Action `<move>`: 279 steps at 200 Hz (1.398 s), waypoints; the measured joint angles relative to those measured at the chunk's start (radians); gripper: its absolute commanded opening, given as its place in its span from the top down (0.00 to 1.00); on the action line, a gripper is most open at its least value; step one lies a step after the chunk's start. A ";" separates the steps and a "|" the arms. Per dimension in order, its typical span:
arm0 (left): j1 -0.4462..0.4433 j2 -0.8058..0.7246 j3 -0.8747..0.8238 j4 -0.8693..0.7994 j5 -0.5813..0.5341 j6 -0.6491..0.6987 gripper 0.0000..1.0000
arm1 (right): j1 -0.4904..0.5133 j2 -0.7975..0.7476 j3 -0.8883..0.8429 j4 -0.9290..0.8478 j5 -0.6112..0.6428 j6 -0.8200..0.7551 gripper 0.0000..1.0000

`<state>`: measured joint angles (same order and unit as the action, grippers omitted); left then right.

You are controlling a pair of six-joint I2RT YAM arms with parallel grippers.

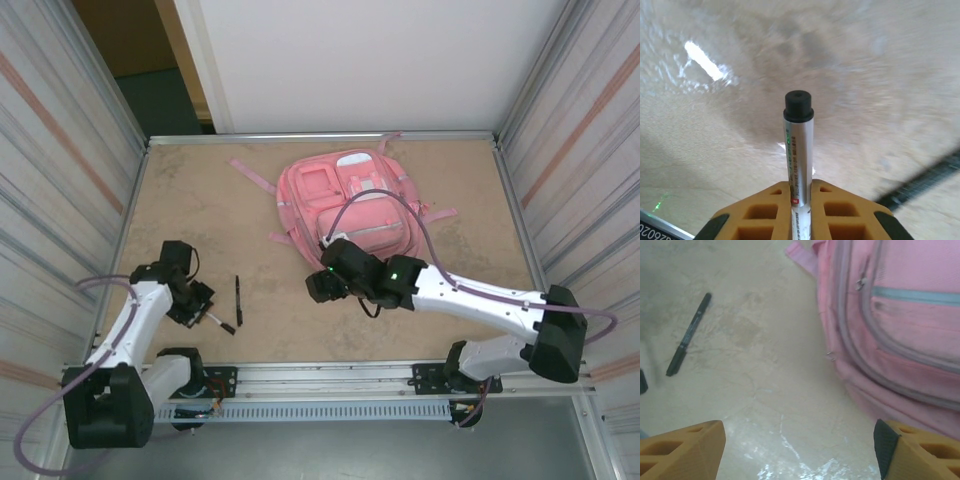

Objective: Pack books, pencil case, and school supplies into a backpack

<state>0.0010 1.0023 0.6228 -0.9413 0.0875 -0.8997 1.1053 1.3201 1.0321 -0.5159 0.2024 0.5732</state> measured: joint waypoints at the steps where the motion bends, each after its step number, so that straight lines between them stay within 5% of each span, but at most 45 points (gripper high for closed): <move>1: 0.000 -0.003 0.005 -0.001 0.002 0.004 0.89 | -0.001 0.005 0.002 0.000 -0.007 0.002 0.21; 21: -0.034 -0.029 0.070 -0.003 0.023 0.037 0.88 | -0.021 0.094 0.061 0.009 -0.149 0.035 0.21; 56: -0.244 -0.034 0.162 0.007 0.036 0.035 0.88 | -0.011 0.299 0.166 0.117 -0.393 0.101 0.22; 103: -0.392 0.014 0.200 0.053 0.098 -0.007 0.88 | 0.014 0.442 0.215 0.205 -0.540 0.139 0.24; 127: -0.418 0.031 0.200 0.080 0.143 -0.034 0.88 | 0.006 0.448 0.213 0.269 -0.594 0.177 0.37; 156: -0.435 0.032 0.200 0.130 0.190 -0.061 0.88 | 0.000 0.459 0.189 0.377 -0.653 0.233 0.70; 173: -0.436 0.032 0.200 0.140 0.208 -0.074 0.87 | -0.008 0.478 0.169 0.412 -0.678 0.273 0.80; 190: -0.442 0.032 0.200 0.167 0.229 -0.084 0.80 | -0.016 0.483 0.137 0.435 -0.688 0.288 0.86; 214: -0.444 0.025 0.199 0.201 0.257 -0.096 0.50 | -0.030 0.476 0.105 0.443 -0.698 0.298 0.95; 245: -0.445 0.014 0.198 0.268 0.271 -0.061 0.30 | -0.080 0.393 0.032 0.409 -0.694 0.294 0.97; 279: -0.500 0.053 0.226 0.373 0.287 0.069 0.28 | -0.188 0.219 -0.019 0.293 -0.658 0.248 0.97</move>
<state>-0.4988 1.0557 0.8486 -0.5682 0.3744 -0.8303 0.9173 1.5387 1.0126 -0.2230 -0.4561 0.8215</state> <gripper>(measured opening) 0.724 0.143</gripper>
